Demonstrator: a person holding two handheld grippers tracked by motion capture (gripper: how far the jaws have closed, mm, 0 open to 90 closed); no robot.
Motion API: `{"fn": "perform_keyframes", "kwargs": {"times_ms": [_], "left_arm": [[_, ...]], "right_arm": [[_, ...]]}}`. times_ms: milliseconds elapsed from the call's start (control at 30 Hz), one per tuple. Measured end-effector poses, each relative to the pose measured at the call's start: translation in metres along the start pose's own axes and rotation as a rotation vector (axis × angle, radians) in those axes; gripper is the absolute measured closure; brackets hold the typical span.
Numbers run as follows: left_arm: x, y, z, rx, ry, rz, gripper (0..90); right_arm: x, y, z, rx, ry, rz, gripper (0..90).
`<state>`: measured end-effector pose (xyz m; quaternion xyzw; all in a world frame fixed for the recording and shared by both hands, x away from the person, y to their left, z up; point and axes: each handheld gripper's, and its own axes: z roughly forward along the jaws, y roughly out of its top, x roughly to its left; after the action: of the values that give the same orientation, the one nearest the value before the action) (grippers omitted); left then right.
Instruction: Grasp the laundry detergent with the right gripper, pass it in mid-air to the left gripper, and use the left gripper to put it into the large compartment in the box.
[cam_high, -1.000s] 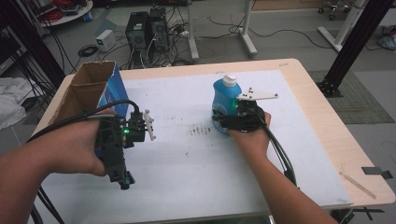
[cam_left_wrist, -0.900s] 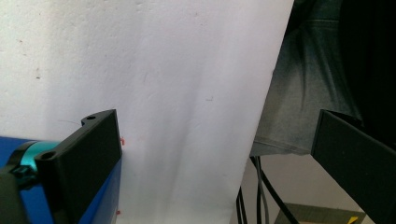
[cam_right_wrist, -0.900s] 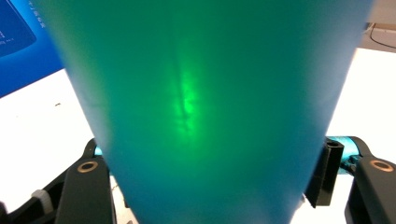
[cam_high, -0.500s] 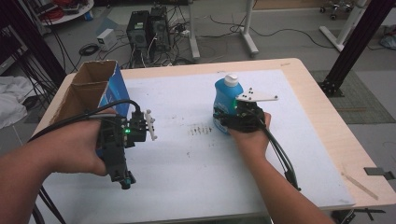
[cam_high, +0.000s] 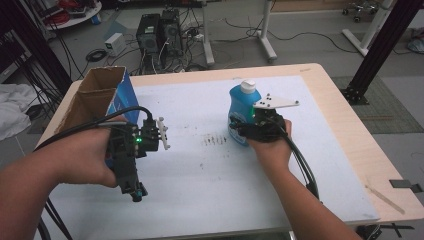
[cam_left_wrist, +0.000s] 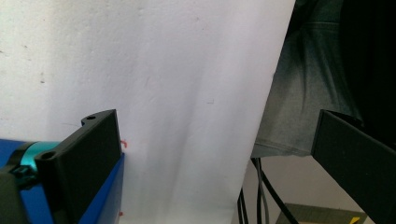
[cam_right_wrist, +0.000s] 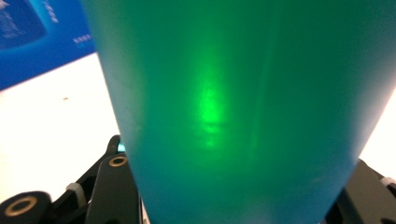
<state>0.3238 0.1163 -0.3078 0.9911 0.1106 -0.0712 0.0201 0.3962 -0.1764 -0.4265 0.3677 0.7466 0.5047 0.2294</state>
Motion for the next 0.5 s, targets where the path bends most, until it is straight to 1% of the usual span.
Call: {"fn": "perform_keyframes", "kwargs": {"times_ms": [133, 300, 400, 433, 500], "left_arm": [[0.001, 0.005, -0.002, -0.003, 0.006, 0.001, 1.6], [0.002, 0.012, -0.006, -0.006, 0.015, 0.016, 1.6], [0.004, 0.016, -0.01, -0.007, 0.022, 0.02, 1.6], [0.004, 0.018, -0.012, -0.011, 0.025, 0.022, 1.6], [0.004, 0.02, -0.014, -0.017, 0.026, 0.024, 1.6]], "right_arm": [[0.002, 0.008, -0.013, -0.016, 0.044, -0.02, 45.8], [0.009, 0.018, -0.029, -0.024, 0.101, -0.053, 45.6], [0.017, 0.024, -0.038, -0.023, 0.151, -0.091, 45.6], [0.02, 0.026, -0.04, -0.024, 0.174, -0.103, 45.6], [0.025, 0.03, -0.045, -0.025, 0.216, -0.112, 45.6]]}}
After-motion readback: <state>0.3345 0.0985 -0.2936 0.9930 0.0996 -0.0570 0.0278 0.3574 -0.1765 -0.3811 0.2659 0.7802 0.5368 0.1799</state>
